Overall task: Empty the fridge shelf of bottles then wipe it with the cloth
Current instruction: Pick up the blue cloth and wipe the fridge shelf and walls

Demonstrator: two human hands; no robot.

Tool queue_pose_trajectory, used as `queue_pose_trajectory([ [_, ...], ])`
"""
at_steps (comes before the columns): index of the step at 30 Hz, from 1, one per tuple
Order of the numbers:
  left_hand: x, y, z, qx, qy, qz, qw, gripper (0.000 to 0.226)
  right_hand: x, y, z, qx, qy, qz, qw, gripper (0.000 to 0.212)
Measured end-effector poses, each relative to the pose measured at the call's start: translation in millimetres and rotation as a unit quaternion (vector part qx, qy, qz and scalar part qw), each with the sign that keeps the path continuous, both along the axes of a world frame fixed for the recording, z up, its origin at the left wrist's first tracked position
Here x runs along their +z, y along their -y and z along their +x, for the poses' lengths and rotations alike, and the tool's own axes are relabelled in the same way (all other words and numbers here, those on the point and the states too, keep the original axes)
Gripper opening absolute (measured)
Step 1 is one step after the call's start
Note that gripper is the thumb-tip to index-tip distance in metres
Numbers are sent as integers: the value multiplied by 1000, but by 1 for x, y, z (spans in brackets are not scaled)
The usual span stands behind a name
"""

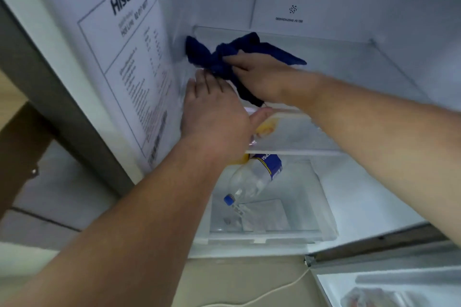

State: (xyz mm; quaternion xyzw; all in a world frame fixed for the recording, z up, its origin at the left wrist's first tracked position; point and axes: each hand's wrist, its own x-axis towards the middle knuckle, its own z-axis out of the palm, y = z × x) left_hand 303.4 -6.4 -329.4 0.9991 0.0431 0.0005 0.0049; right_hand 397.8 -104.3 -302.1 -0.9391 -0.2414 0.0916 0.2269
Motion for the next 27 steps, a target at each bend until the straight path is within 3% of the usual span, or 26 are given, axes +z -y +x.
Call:
queue_pose_trajectory([
  [4,-7,-3,2,-18,13,14,1000,110,-2,-39,51,42,21,-47,998,43],
  [8,-8,-5,3,-62,30,15,998,92,-3,-18,74,23,14,-50,998,46],
  [12,-10,-7,4,-70,31,10,997,91,-3,89,83,-113,39,-61,991,46],
  [15,-12,-10,4,-64,35,11,997,91,-6,181,52,-272,50,-120,953,45],
  [19,-10,-9,5,-61,17,25,998,102,-14,203,-13,-344,37,-100,933,41],
  [23,-6,-1,3,-49,7,15,999,117,-13,125,-53,-199,91,-23,976,37],
  [25,-5,-1,3,-45,12,4,999,123,-11,72,-40,-80,62,-11,995,41],
  [27,-6,-2,3,-38,25,-12,999,127,-7,27,-7,-24,17,-29,999,42],
])
